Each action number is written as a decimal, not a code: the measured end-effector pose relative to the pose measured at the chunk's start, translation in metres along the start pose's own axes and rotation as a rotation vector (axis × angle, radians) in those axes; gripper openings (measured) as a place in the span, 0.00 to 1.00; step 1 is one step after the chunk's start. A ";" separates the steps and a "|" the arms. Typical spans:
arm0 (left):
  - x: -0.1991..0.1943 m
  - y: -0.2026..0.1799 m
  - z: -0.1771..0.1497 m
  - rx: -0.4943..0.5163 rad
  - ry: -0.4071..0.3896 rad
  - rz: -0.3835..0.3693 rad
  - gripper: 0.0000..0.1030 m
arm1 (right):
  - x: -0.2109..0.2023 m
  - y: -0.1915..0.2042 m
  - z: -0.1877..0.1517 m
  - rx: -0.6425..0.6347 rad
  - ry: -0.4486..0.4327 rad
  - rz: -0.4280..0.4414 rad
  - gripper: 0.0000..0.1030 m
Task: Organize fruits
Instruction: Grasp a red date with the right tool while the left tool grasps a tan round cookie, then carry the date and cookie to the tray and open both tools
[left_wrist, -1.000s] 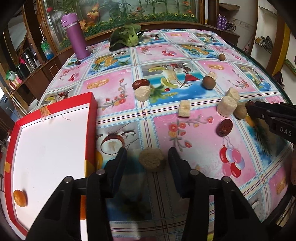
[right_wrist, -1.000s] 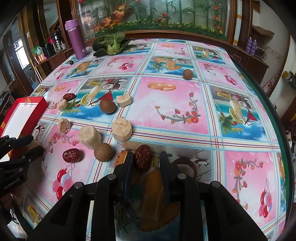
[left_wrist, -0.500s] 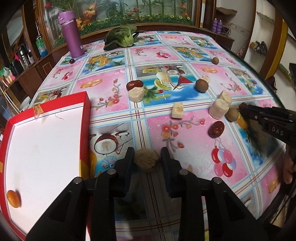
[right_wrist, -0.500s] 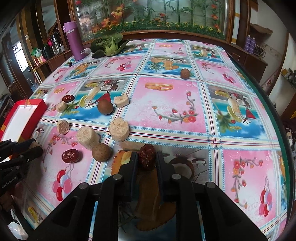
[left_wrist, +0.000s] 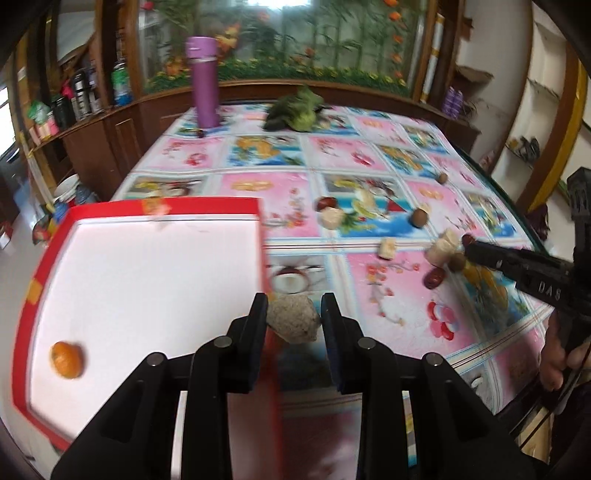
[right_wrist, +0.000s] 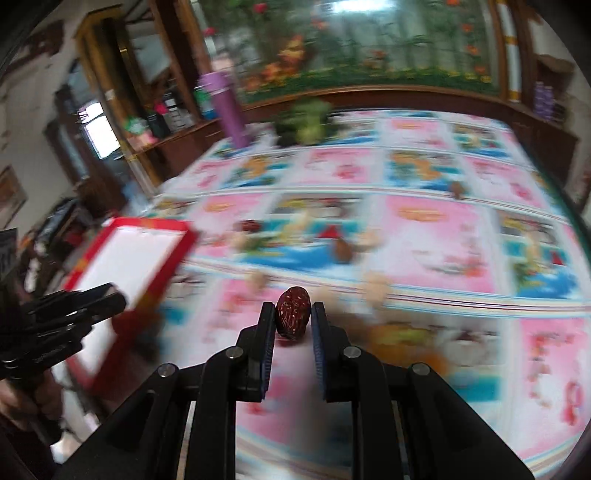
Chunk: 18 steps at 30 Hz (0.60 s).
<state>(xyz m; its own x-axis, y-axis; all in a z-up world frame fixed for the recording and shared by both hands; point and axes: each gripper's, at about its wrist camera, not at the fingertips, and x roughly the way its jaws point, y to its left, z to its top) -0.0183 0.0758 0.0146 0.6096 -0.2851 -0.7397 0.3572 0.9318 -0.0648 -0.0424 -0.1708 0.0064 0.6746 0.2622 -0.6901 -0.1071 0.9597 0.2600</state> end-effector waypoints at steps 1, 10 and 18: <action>-0.005 0.008 -0.001 -0.014 -0.009 0.018 0.30 | 0.006 0.012 0.002 -0.011 0.009 0.031 0.17; -0.019 0.076 -0.027 -0.130 -0.008 0.151 0.30 | 0.059 0.140 0.010 -0.162 0.074 0.266 0.17; -0.011 0.094 -0.036 -0.136 0.008 0.268 0.30 | 0.101 0.191 0.016 -0.216 0.098 0.291 0.17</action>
<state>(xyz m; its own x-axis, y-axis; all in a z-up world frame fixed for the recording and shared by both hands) -0.0173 0.1747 -0.0077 0.6632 -0.0240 -0.7480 0.0860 0.9953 0.0443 0.0166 0.0375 -0.0028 0.5211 0.5252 -0.6728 -0.4424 0.8403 0.3133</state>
